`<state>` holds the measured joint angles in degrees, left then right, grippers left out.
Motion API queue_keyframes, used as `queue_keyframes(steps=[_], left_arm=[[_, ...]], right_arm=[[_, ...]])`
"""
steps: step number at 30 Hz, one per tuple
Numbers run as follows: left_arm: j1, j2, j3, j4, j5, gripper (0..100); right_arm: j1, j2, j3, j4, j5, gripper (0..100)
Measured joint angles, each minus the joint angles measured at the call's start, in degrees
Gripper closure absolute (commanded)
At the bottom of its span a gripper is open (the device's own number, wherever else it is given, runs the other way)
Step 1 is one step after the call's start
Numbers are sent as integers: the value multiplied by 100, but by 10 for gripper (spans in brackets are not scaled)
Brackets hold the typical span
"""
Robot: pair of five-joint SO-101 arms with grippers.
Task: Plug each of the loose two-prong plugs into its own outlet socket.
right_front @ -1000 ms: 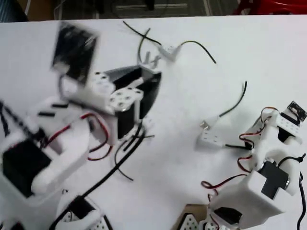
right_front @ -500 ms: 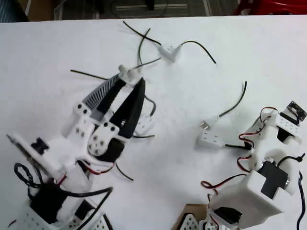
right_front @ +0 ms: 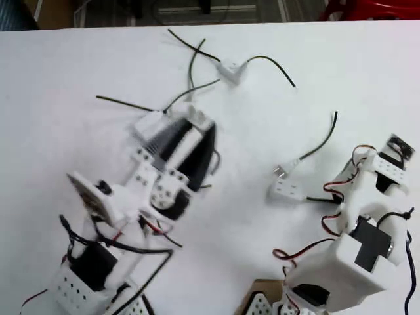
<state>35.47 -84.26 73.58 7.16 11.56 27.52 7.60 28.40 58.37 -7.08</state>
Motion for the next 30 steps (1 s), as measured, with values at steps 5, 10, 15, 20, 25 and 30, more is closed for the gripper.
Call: queue_keyframes(steps=[5, 10, 15, 20, 25, 30], left_arm=[[668, 0, 422, 0, 0, 978], [774, 0, 651, 0, 0, 978], [791, 0, 686, 0, 0, 978], [791, 0, 818, 0, 0, 978], [791, 0, 853, 0, 0, 978], [782, 0, 853, 0, 0, 978]], right_arm=[[-703, -580, -1160, 1064, 167, 793], [-1134, -1749, -2778, 2092, 176, 792], [-1741, -2989, -3780, 2532, 176, 794], [-2743, -4404, -3965, 2945, 176, 802], [-3745, -6040, -3965, 3200, 176, 965], [-4800, -7552, -3341, 3174, 176, 981]])
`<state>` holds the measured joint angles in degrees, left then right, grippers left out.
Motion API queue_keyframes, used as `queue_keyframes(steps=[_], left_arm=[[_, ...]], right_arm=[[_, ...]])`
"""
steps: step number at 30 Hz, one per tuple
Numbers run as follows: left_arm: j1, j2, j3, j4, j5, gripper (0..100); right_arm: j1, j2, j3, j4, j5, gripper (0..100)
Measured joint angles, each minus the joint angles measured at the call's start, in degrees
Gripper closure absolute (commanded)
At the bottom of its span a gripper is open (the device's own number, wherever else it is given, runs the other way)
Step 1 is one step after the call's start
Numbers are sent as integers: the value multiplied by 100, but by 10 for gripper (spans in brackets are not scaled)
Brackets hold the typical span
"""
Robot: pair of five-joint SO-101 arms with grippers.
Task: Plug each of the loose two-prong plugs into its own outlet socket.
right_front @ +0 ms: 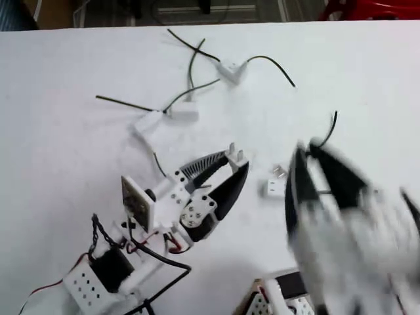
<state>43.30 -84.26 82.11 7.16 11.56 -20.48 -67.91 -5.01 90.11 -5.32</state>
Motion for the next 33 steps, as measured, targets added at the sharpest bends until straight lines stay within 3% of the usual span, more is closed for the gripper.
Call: queue_keyframes(steps=[3, 10, 13, 19, 27, 33], left_arm=[[9, 0, 0, -158, 0, 978], [9, 0, 26, -853, 0, 977], [9, 0, 158, -967, 0, 976], [18, 0, 677, -1574, 0, 976], [651, 0, 1380, -2673, 0, 976], [668, 0, 1389, -2840, 0, 976]], right_arm=[[-633, -844, 1081, -246, 132, 978], [-1793, -3279, 4053, -1574, 1793, 978], [-1873, -3349, 4651, -1873, 2207, 978], [-1969, -3262, 4730, -2435, 2347, 979], [-1960, -3262, 5574, -3508, 2848, 979], [-1969, -3262, 5855, -3771, 3112, 980]])
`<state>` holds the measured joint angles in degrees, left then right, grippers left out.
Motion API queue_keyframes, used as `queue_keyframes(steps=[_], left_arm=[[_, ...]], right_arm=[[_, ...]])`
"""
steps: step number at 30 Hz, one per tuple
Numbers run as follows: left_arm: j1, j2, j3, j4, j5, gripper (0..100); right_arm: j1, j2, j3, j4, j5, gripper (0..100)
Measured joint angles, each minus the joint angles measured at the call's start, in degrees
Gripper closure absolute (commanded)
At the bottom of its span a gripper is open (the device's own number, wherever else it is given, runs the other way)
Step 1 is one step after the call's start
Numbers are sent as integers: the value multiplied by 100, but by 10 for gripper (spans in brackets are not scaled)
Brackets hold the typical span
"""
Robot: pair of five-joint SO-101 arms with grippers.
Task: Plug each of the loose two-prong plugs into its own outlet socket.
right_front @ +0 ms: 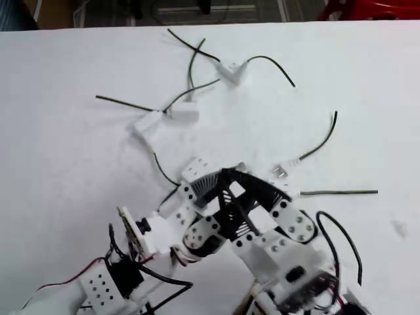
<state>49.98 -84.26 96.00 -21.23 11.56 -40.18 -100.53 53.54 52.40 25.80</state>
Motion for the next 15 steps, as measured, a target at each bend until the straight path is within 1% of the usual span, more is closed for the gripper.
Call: queue_keyframes(steps=[4, 5, 11, 15], left_arm=[[0, 0, 35, 0, 0, 976], [0, 9, 35, 0, 0, 976], [-9, 18, 53, 9, 26, 976], [-18, 26, 53, 9, 26, 976]], right_arm=[[26, 114, 193, 114, 633, 980], [149, 176, 202, 114, 774, 980], [1231, 967, 141, -264, 1468, 980], [1908, 1723, -35, -492, 1618, 979]])
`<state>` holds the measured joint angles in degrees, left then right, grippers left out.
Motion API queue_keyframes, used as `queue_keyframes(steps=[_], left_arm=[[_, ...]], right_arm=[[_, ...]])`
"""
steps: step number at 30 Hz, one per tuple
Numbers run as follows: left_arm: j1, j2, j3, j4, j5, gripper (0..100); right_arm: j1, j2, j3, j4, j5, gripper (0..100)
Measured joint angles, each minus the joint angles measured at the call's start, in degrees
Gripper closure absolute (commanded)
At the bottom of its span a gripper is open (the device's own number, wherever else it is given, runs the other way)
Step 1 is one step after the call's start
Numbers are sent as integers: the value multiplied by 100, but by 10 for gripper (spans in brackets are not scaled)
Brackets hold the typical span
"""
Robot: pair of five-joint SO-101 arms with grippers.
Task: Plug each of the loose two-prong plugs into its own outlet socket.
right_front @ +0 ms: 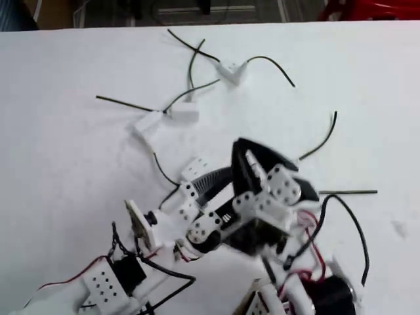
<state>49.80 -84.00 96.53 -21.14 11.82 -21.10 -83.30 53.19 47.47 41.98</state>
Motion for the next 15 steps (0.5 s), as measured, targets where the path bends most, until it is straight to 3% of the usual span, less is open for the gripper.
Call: queue_keyframes(steps=[6, 15], left_arm=[[9, 9, 9, 9, 0, 976], [44, -26, -9, -9, -9, 976]], right_arm=[[642, 1002, -589, -62, 0, 979], [1371, 1319, -695, -545, 18, 979]])
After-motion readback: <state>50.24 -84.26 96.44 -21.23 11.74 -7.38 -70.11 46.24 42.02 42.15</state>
